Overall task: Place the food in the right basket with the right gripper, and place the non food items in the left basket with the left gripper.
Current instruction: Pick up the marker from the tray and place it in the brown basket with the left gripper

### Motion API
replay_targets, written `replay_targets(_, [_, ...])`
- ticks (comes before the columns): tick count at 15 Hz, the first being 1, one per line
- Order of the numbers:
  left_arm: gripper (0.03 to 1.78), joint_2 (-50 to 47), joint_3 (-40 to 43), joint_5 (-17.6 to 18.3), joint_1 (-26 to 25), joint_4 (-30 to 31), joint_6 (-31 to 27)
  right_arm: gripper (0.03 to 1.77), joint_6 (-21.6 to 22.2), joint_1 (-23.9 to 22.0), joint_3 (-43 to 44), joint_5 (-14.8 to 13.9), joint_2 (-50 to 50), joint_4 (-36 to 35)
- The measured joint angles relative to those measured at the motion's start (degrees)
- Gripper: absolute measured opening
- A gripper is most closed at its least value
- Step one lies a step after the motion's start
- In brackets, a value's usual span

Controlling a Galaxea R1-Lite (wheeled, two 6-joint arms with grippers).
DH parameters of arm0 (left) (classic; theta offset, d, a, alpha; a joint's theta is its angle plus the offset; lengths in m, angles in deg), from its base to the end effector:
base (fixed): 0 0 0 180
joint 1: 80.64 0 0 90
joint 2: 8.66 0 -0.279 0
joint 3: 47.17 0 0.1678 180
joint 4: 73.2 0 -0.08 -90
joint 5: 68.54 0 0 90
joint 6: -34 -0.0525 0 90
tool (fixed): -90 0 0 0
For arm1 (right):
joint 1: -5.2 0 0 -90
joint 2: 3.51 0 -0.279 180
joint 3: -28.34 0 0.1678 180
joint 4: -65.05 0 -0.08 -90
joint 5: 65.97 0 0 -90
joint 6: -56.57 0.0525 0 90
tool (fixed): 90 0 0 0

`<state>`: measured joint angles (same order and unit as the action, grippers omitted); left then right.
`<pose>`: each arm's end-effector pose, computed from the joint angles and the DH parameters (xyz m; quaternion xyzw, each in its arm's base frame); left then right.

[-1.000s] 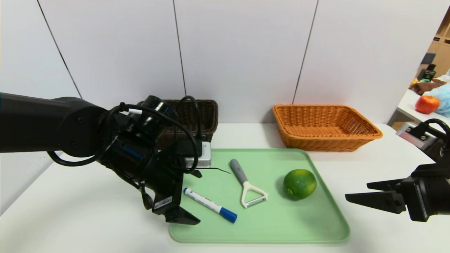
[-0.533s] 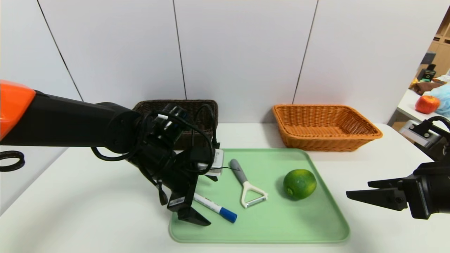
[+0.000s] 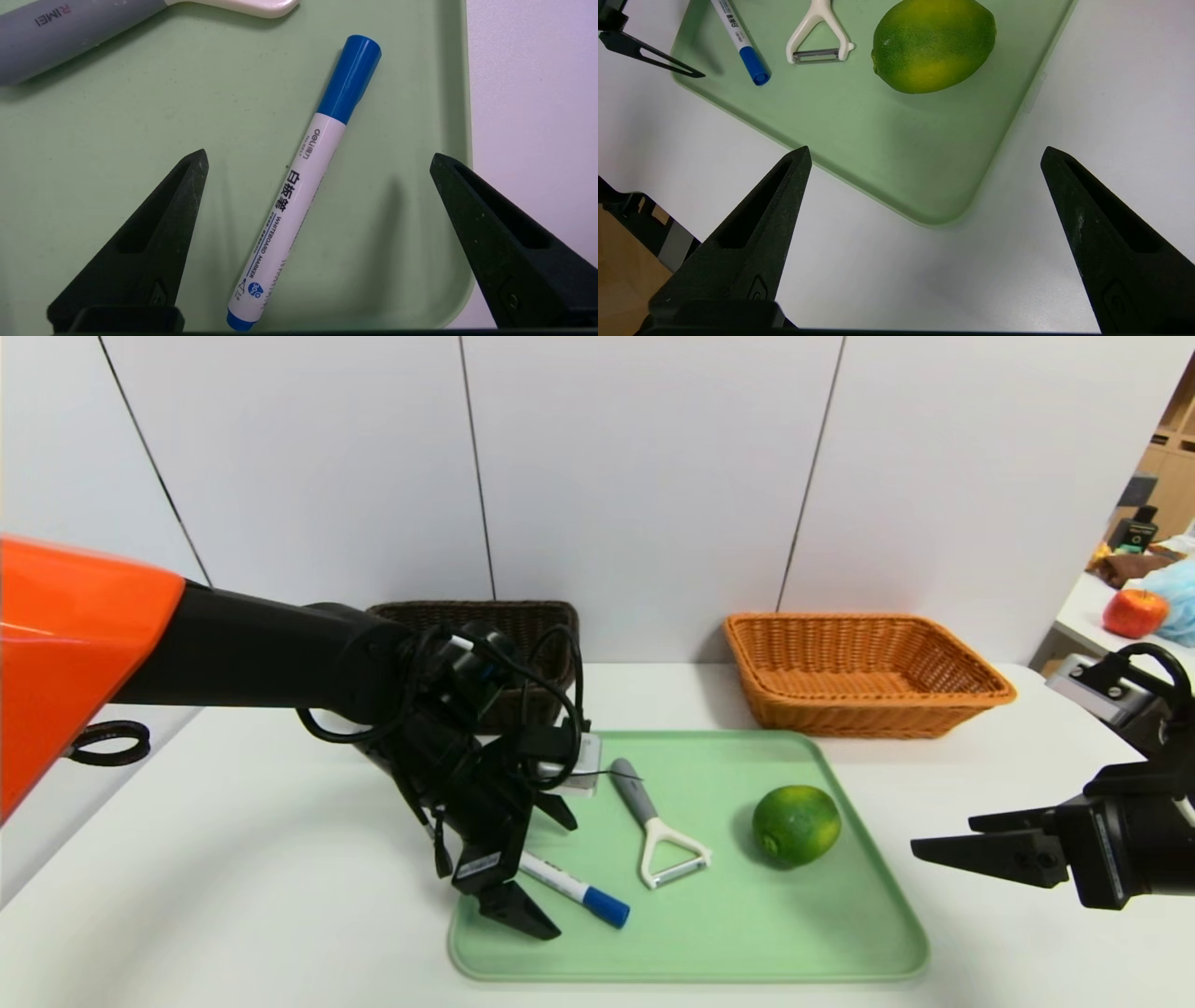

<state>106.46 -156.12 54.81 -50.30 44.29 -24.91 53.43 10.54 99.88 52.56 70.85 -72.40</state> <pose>0.2705 -0.1918 0.1192 0.3320 0.2768 -0.6566 0.6180 0.1779 0.0418 0.1707 0.0533 0.3703 0.2790 0.8844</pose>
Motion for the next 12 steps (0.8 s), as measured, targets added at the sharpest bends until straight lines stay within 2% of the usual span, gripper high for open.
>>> replay_targets(12, [1.69,2.7,0.2,0.5,-0.7,2.3,-0.6,1.7,-0.1,0.0,0.0,0.0,0.0,0.0])
